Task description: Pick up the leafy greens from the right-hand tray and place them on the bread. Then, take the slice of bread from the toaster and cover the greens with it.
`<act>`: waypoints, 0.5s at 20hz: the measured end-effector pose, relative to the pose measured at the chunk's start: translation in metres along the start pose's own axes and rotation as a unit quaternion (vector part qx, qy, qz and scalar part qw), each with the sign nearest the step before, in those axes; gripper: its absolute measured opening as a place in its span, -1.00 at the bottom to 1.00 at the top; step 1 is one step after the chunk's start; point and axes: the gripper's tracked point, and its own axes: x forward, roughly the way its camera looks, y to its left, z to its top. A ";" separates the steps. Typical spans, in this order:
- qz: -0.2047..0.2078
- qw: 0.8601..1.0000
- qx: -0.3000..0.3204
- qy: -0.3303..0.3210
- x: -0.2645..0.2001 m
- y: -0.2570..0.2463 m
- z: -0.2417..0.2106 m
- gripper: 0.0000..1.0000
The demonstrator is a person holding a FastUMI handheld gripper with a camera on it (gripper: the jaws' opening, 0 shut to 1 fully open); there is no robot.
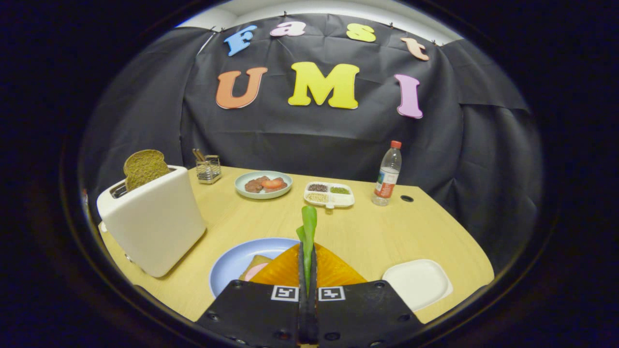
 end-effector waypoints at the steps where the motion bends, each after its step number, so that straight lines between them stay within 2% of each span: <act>1: 0.004 1.000 0.005 0.001 0.002 0.008 -0.001 -0.99; 5: 0.030 0.998 0.049 0.008 0.008 0.036 -0.006 -0.95; 10: 0.052 0.996 0.076 0.010 0.015 0.060 -0.014 -0.53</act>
